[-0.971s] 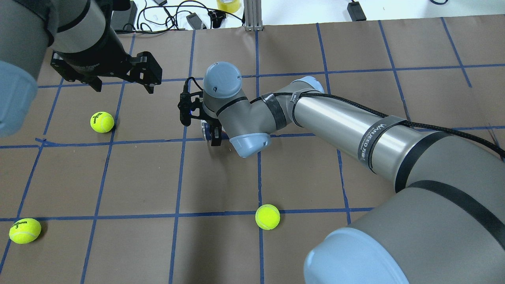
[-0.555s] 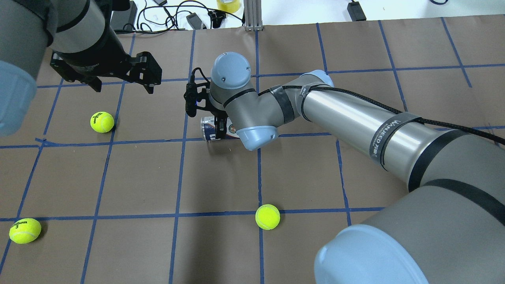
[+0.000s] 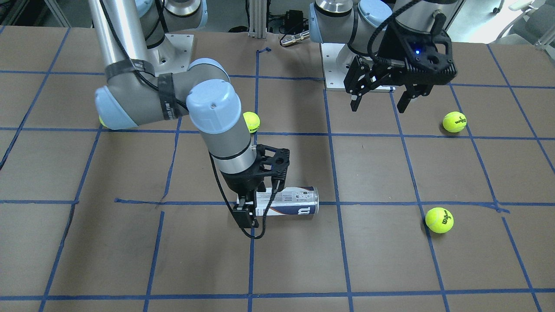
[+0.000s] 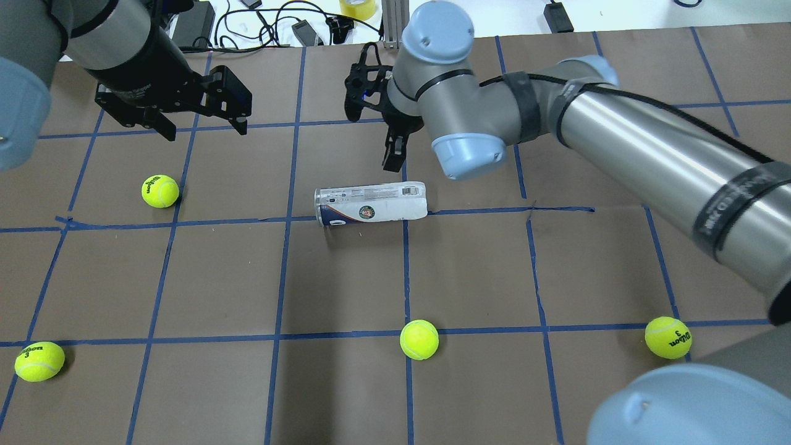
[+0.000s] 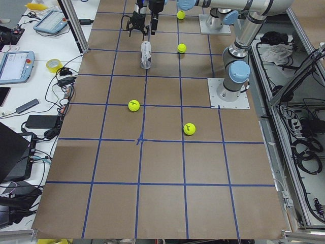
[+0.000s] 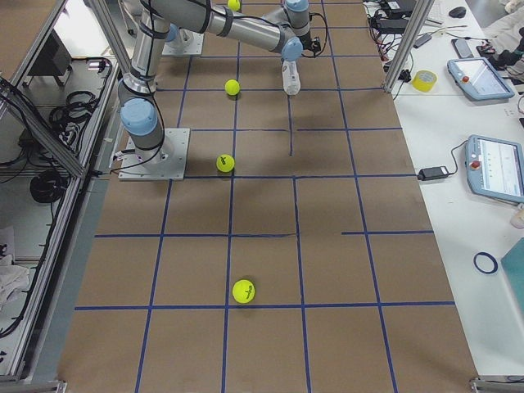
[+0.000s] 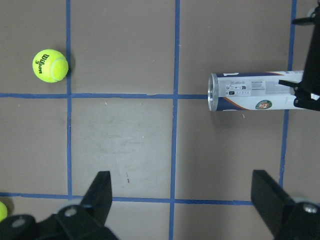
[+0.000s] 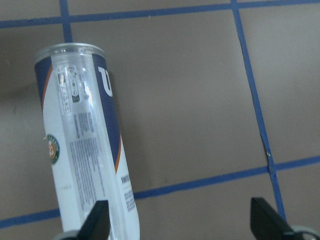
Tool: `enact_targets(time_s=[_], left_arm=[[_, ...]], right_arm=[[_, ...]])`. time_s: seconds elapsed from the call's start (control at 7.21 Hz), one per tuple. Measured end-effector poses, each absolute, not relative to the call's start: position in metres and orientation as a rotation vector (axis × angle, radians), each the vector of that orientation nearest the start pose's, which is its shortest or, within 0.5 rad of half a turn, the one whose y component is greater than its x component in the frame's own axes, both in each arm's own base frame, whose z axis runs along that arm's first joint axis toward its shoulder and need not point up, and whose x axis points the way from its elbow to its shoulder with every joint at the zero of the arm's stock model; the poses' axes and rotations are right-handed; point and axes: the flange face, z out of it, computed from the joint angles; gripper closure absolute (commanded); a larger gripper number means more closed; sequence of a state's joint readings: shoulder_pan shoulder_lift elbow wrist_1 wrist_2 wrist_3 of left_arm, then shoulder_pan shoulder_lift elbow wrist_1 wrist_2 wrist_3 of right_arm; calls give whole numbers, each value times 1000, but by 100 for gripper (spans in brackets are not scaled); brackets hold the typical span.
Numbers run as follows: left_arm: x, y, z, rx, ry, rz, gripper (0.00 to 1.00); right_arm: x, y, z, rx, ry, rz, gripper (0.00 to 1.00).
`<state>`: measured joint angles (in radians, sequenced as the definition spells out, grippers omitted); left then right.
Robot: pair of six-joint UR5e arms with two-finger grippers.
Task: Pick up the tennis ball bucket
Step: 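Open the right gripper and withdraw it while the left gripper approaches the can, then close the left gripper on the open end of the lying can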
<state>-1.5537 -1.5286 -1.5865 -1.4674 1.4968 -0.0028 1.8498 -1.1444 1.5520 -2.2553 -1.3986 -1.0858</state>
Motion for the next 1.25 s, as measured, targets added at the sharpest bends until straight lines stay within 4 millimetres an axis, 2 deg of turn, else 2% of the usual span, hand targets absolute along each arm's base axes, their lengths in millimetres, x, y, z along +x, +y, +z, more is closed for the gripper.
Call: enact_targets(time_s=[0.28, 0.42, 0.55, 0.69, 0.83, 0.97, 1.25], left_arm=[[-120, -524, 469, 19, 3278, -142, 0], [-117, -546, 435, 21, 3312, -124, 0], [-120, -561, 398, 33, 3389, -70, 0], [-123, -575, 362, 68, 3474, 1, 0], [-120, -586, 331, 114, 3536, 61, 0], [-114, -596, 305, 176, 3609, 102, 0], [-106, -610, 257, 248, 3736, 176, 0]], right_arm=[[249, -602, 388, -1824, 2478, -559, 0], [209, -607, 408, -1731, 2559, -584, 0], [178, -605, 424, -1597, 2649, -574, 0], [160, -593, 441, -1424, 2753, -503, 0], [149, -574, 453, -1218, 2871, -382, 0], [143, -559, 463, -1023, 2963, -287, 0], [141, -529, 490, -715, 3049, -234, 0]])
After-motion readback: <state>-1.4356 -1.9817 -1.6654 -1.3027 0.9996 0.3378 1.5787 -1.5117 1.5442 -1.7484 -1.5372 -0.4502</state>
